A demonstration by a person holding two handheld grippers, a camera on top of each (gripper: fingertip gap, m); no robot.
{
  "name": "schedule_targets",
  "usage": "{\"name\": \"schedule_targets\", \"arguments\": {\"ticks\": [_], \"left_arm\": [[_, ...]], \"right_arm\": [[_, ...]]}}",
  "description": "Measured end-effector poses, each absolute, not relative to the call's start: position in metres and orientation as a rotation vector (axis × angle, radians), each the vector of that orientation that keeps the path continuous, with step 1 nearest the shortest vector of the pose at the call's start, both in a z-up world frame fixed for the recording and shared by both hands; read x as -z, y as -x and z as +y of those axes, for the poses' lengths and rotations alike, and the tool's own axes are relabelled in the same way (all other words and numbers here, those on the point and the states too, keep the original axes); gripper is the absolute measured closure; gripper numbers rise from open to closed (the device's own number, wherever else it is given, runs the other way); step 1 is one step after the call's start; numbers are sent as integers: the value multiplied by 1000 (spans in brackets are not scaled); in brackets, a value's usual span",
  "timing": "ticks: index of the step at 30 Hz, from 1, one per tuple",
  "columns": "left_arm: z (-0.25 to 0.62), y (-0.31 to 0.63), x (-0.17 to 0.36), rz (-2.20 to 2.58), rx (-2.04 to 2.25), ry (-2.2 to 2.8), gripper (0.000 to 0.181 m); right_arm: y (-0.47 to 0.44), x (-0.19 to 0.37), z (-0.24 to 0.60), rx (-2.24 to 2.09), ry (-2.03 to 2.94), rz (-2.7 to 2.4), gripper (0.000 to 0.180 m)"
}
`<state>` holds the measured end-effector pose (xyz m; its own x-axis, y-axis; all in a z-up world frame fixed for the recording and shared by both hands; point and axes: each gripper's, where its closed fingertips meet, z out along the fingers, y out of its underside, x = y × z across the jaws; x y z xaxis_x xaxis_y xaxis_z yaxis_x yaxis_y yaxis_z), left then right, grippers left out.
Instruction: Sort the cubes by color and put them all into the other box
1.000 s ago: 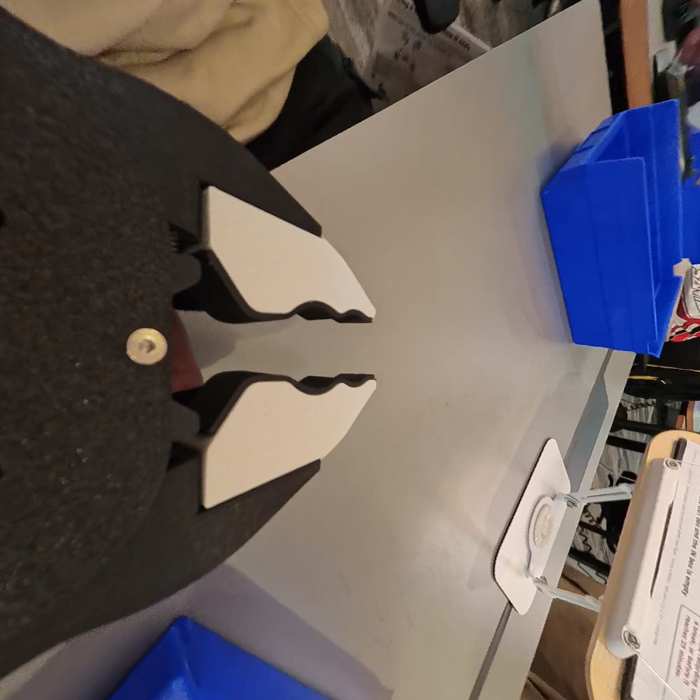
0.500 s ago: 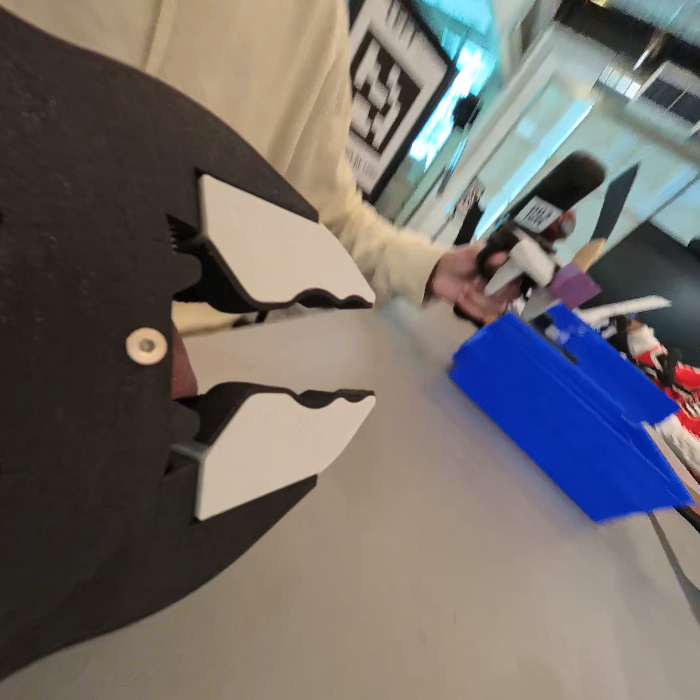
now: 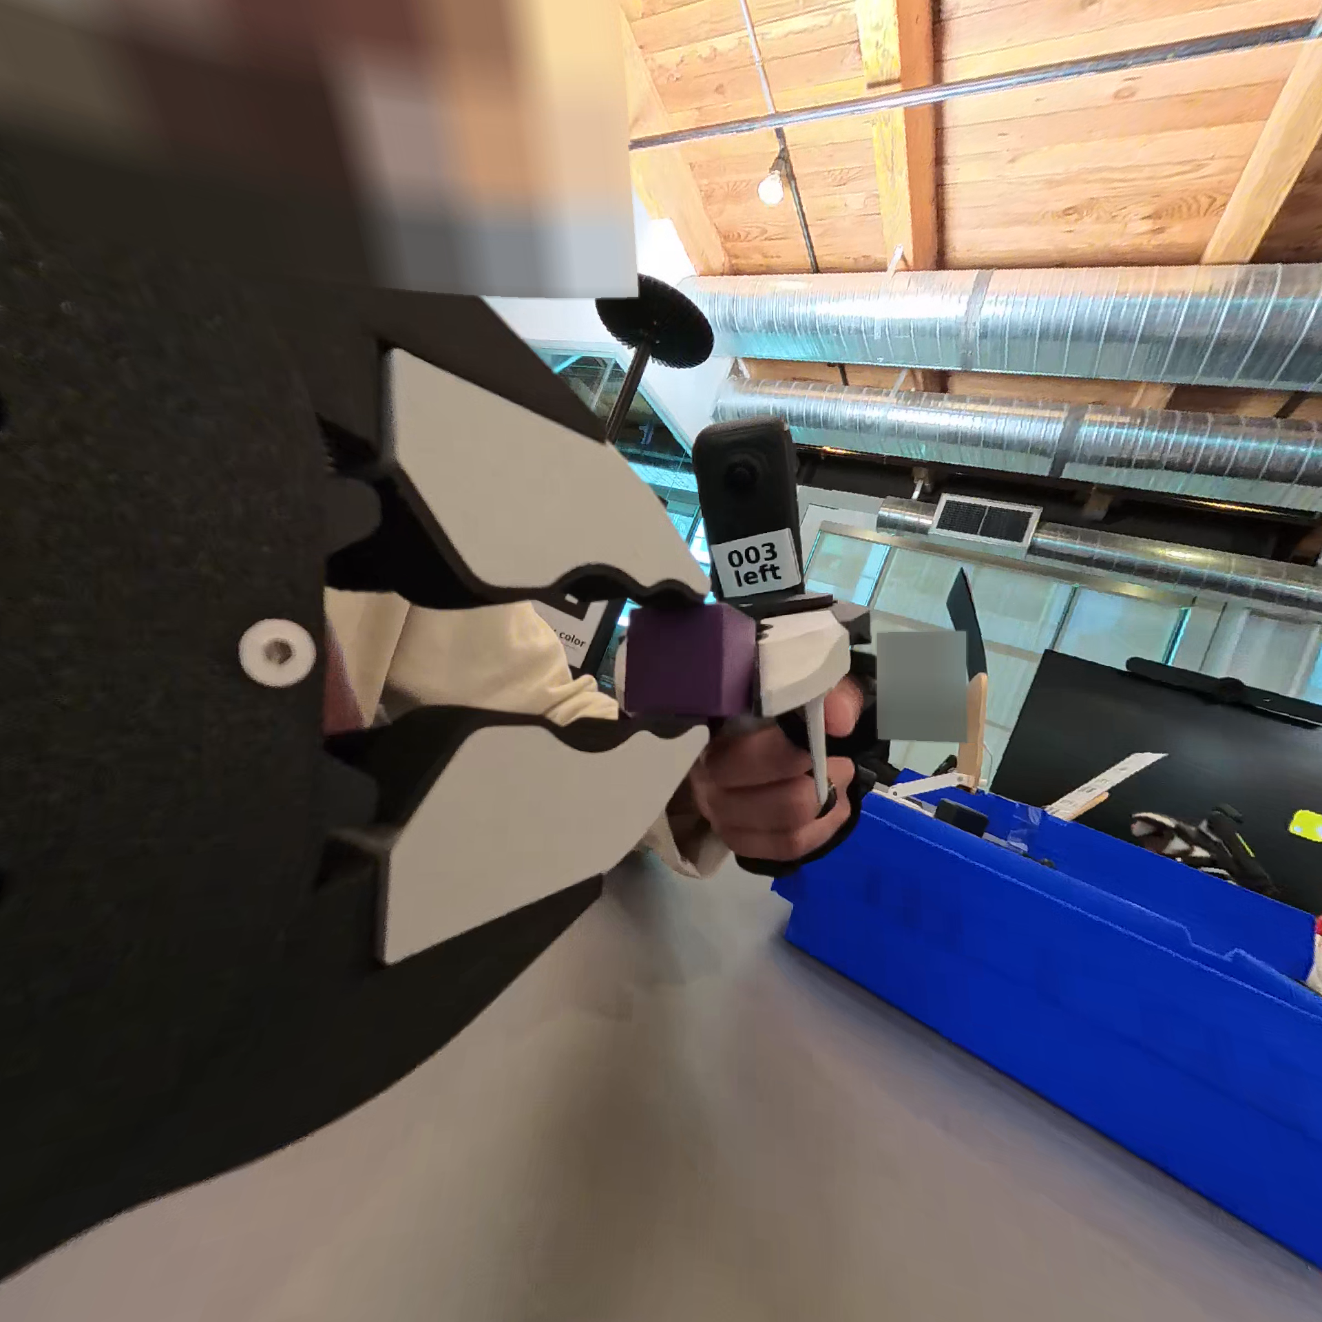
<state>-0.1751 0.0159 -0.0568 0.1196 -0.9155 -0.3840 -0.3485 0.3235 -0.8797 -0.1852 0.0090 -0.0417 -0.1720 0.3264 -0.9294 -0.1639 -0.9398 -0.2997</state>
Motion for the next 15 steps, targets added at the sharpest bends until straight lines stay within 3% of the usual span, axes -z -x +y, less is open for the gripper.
{"name": "schedule_targets", "arguments": {"ticks": [4,7,11,15], "left_arm": [[12,188,46,1243,741,1330,142],[21,212,40,924,969,1498,145],[28,241,71,465,1205,1834,140],[25,268,113,256,988,1991,143]], "right_arm": [[170,46,13,-2083,1735,-184,152],[150,54,7,-1828,1735,-292,151],[107,87,1,-1110,1768,-416,151],[63,102,-19,-507,1713,-443,151]]}}
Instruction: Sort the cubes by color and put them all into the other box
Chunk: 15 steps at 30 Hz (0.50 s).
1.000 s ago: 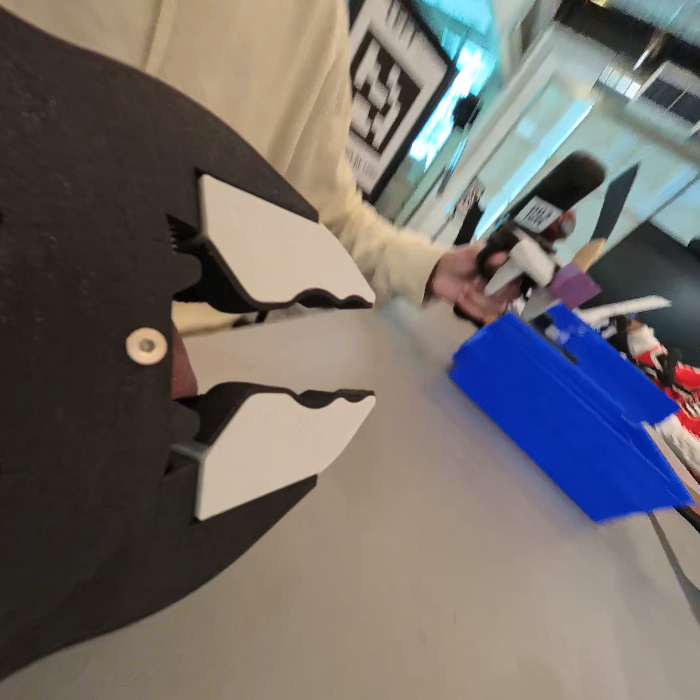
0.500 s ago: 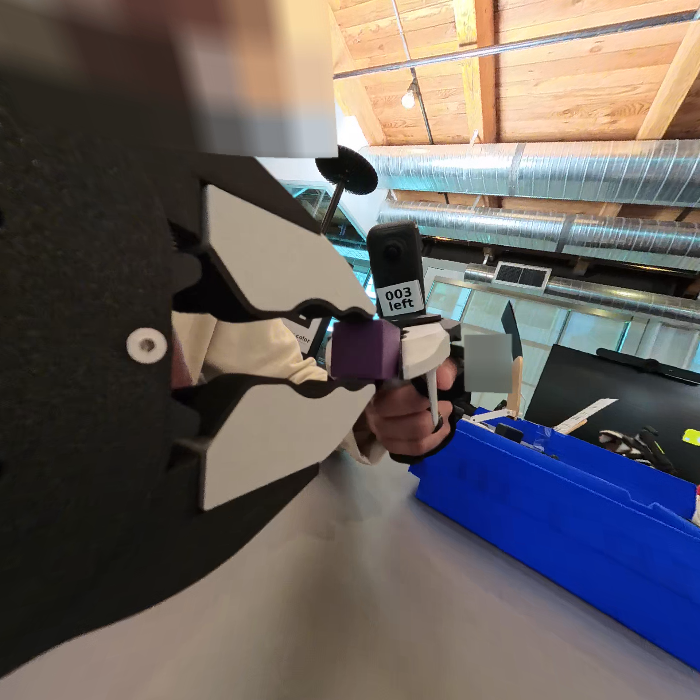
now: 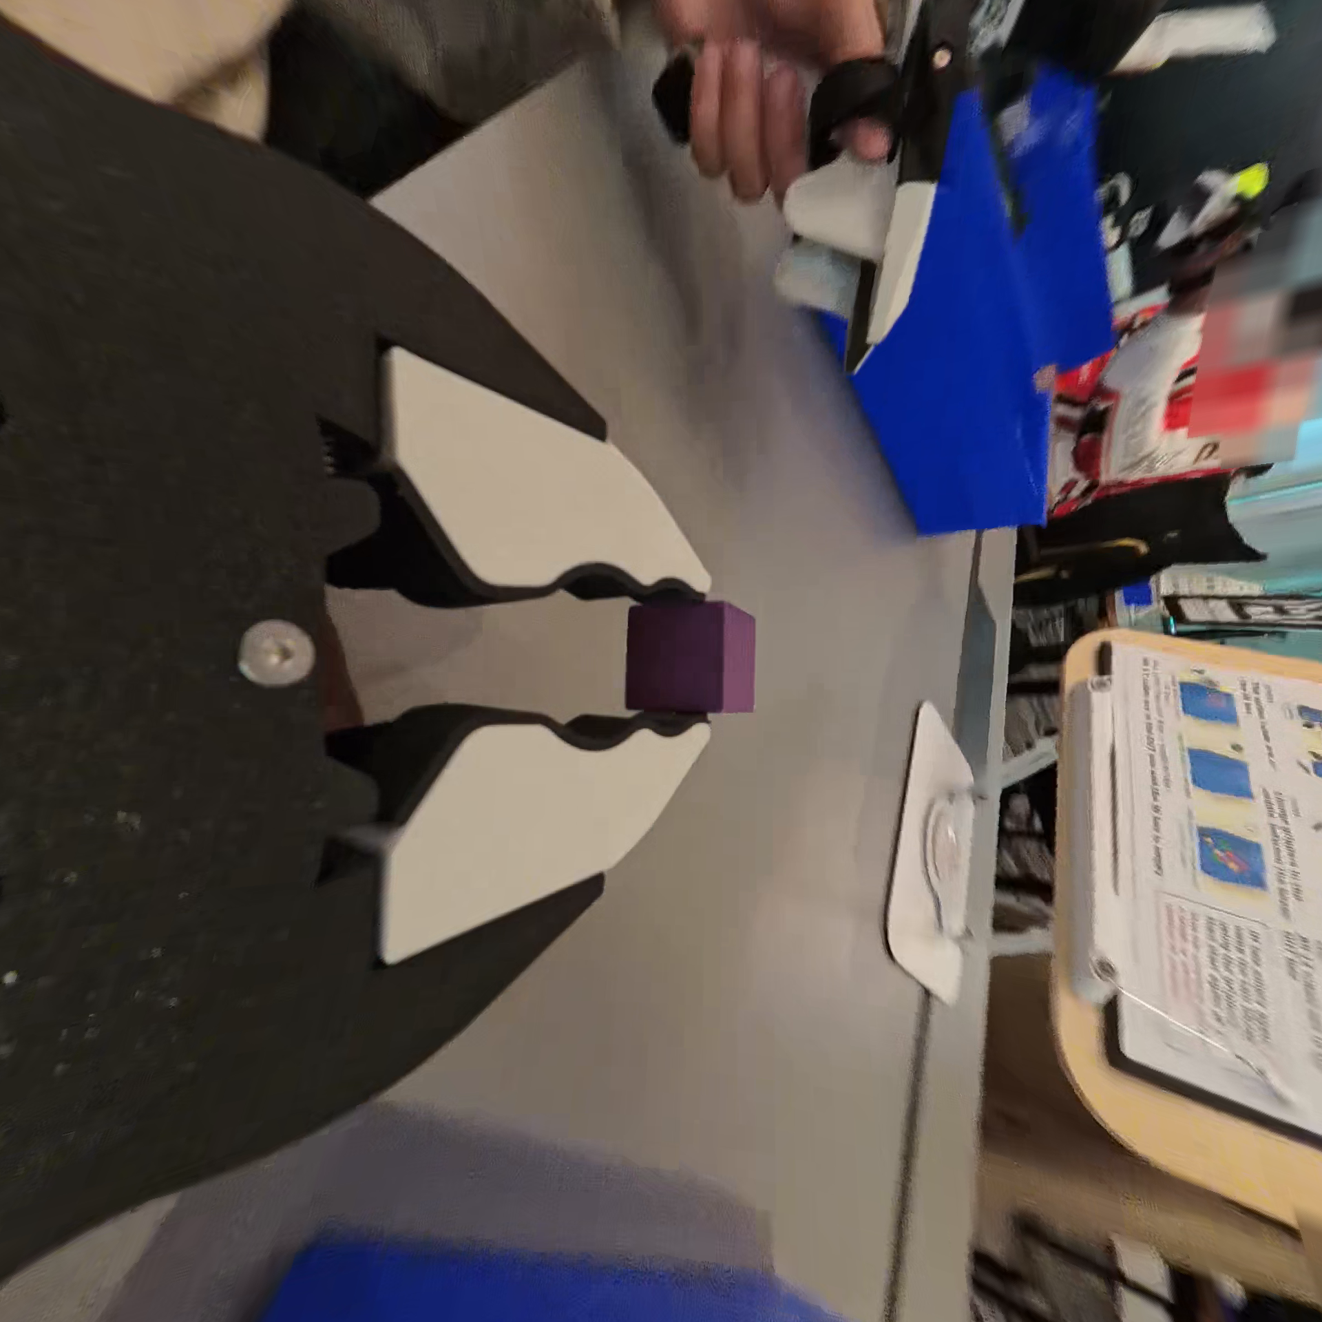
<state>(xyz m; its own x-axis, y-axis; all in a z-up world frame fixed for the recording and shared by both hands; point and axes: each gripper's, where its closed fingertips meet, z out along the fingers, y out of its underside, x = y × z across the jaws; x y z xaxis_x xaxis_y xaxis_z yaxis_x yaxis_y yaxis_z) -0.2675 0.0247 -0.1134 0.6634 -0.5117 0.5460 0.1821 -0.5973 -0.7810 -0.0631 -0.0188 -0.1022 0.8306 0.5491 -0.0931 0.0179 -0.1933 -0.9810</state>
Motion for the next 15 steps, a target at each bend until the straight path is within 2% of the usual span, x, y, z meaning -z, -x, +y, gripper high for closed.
{"name": "schedule_targets", "arguments": {"ticks": [5,11,15], "left_arm": [[16,263,107,416,823,1889,146],[8,253,101,545,641,1810,151],[0,244,108,622,625,1820,152]], "right_arm": [[54,93,-33,-370,1665,-445,151],[49,86,-35,-404,1649,-428,152],[-4,34,-28,-199,1574,-409,151]]}}
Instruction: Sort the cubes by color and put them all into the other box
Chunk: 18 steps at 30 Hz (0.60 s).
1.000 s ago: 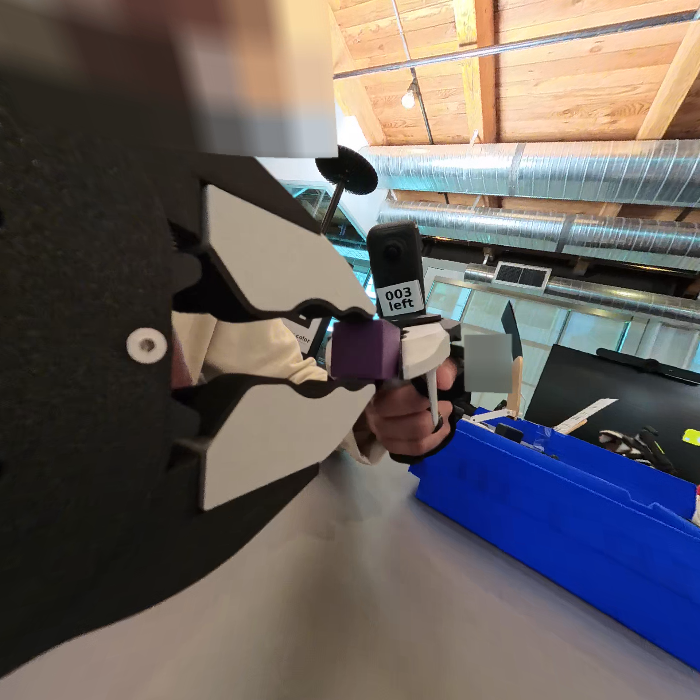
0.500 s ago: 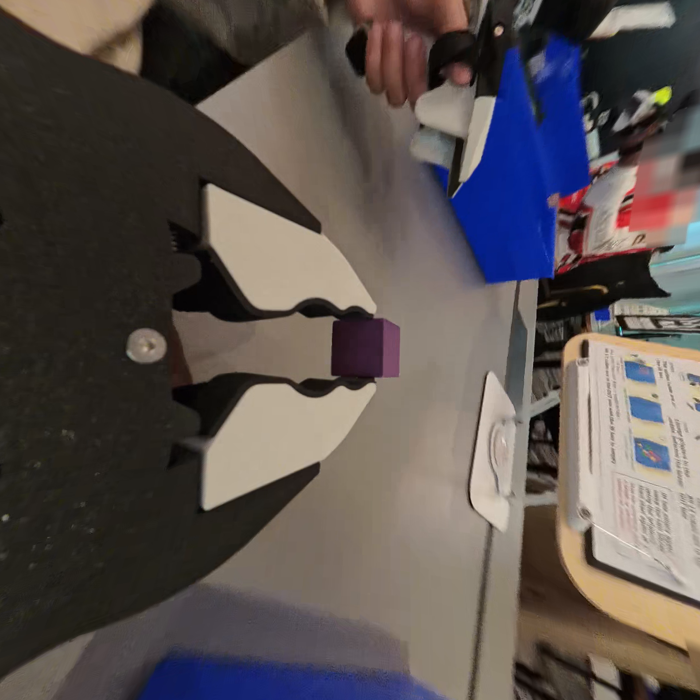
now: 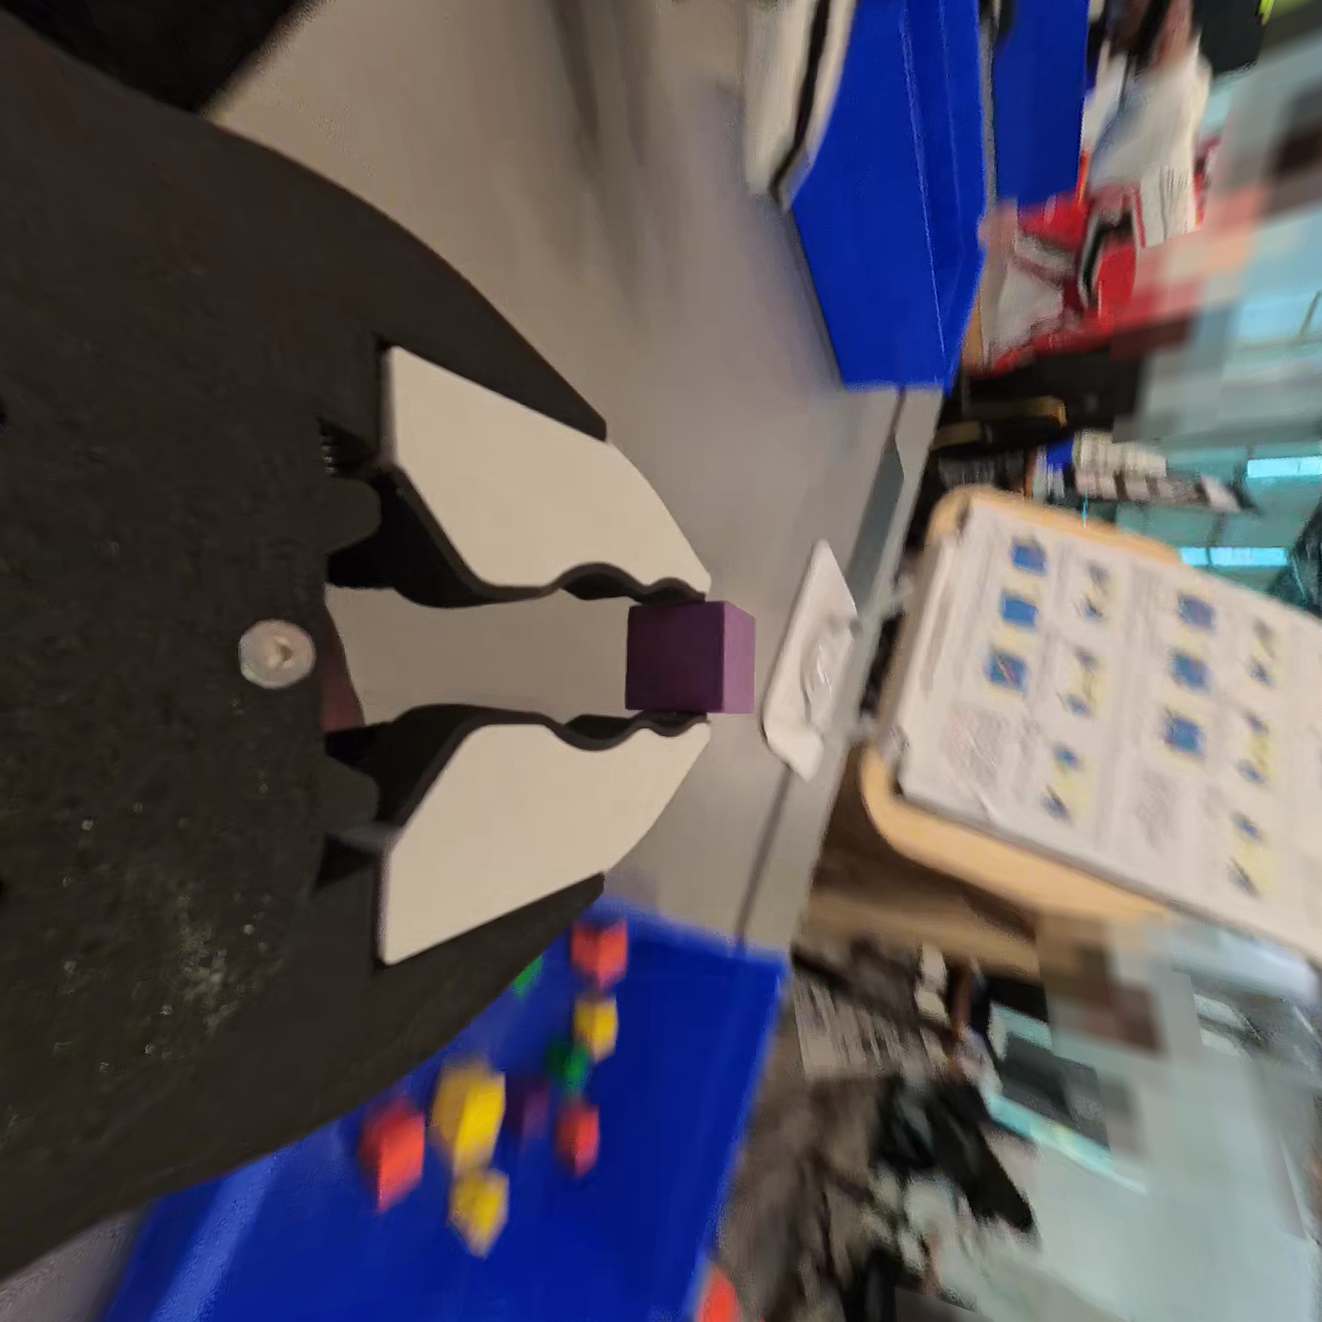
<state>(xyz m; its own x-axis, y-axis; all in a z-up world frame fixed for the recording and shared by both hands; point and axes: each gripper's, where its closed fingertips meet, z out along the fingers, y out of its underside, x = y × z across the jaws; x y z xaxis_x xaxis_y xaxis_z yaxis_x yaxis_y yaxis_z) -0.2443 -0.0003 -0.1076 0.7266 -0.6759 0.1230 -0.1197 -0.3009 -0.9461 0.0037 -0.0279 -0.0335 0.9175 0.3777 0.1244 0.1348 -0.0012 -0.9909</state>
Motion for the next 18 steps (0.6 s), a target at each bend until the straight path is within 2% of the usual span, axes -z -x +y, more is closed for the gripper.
{"name": "schedule_targets", "arguments": {"ticks": [2,5,9,14,18], "left_arm": [[-5,242,113,670,601,1820,153],[-6,242,117,720,534,1809,153],[-7,244,113,728,538,1789,153],[-7,250,110,723,550,1791,153],[-7,256,109,707,572,1800,152]], "right_arm": [[-58,10,-14,-68,1647,-378,151],[-139,14,14,49,1913,-342,152],[-220,99,29,200,2590,-333,151],[-240,152,37,321,2889,-469,151],[-247,159,37,337,2916,-449,144]]}}
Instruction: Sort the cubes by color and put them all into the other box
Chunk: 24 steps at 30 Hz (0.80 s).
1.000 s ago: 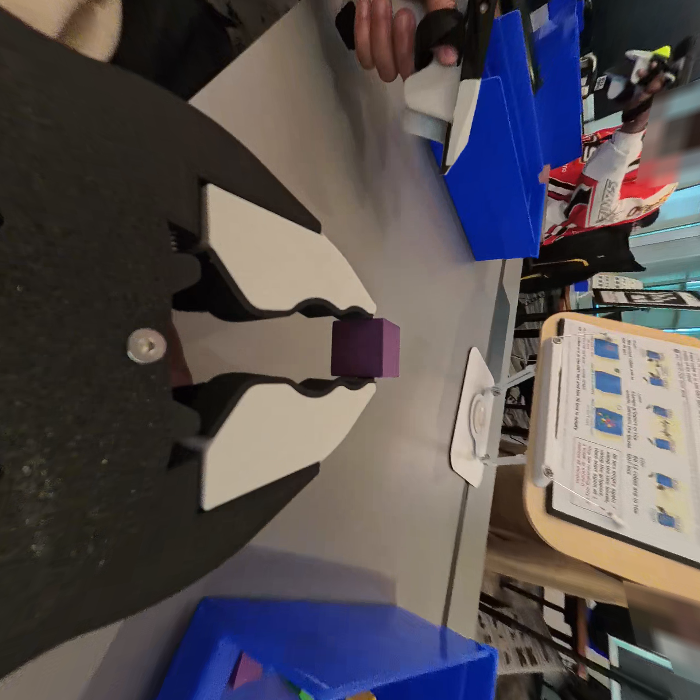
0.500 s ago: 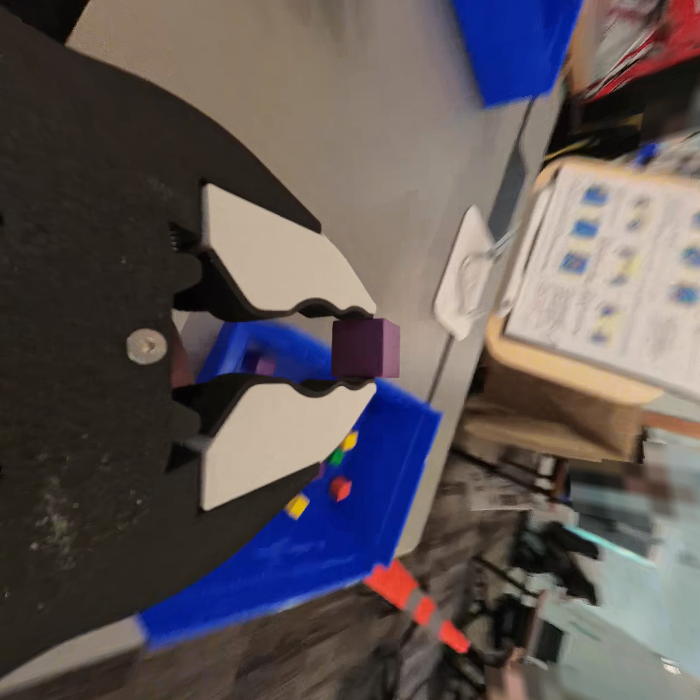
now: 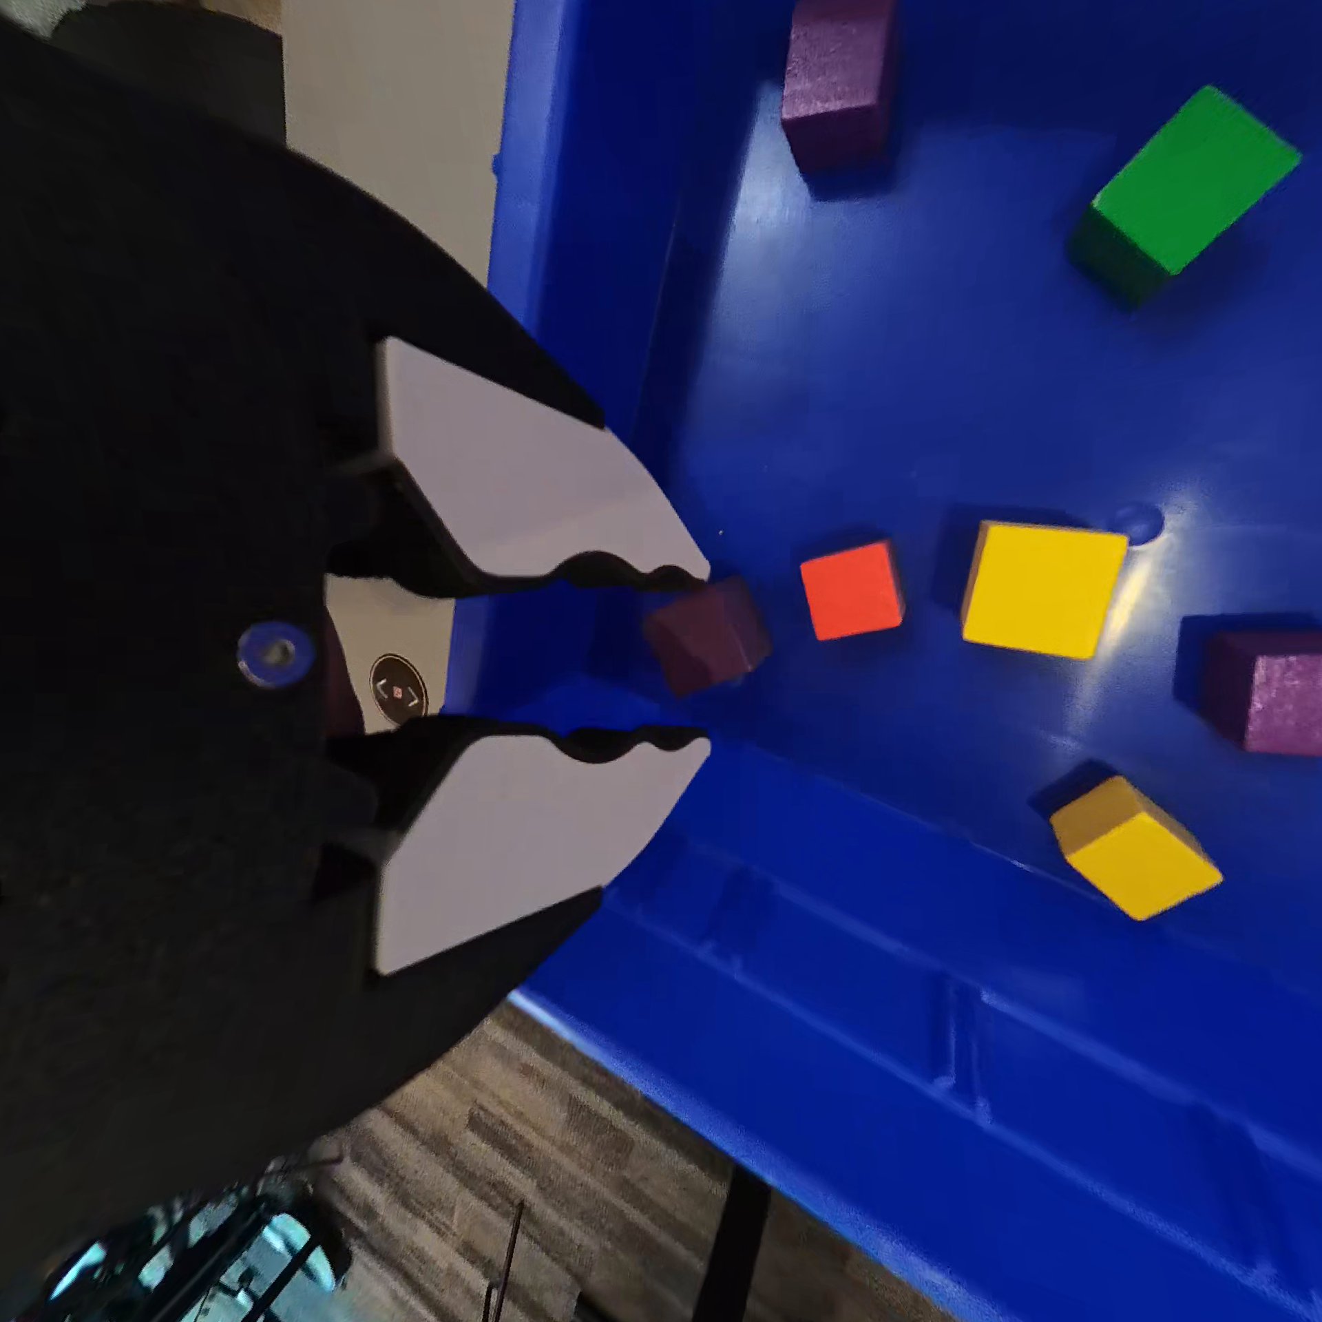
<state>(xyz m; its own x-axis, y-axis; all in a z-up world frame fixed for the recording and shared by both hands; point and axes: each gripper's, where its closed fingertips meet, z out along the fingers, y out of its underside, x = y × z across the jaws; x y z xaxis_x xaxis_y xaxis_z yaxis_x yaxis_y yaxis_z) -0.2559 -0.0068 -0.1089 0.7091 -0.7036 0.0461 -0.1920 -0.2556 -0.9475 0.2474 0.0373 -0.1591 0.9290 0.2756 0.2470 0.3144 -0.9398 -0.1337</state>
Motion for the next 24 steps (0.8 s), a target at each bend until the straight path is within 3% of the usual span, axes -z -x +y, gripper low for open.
{"name": "schedule_targets", "arguments": {"ticks": [5,9,14,20,24], "left_arm": [[-8,258,112,695,602,1825,152],[-10,258,111,687,583,1828,152],[-16,258,117,702,555,1851,149],[-24,276,111,647,538,1871,146],[-10,335,62,454,459,1803,148]], "right_arm": [[-213,98,35,289,2559,-357,143],[-51,37,1,-229,1882,-443,147],[80,81,-62,-544,1629,-533,147],[90,94,-73,-320,1582,-679,149],[94,100,-72,-298,1597,-712,150]]}}
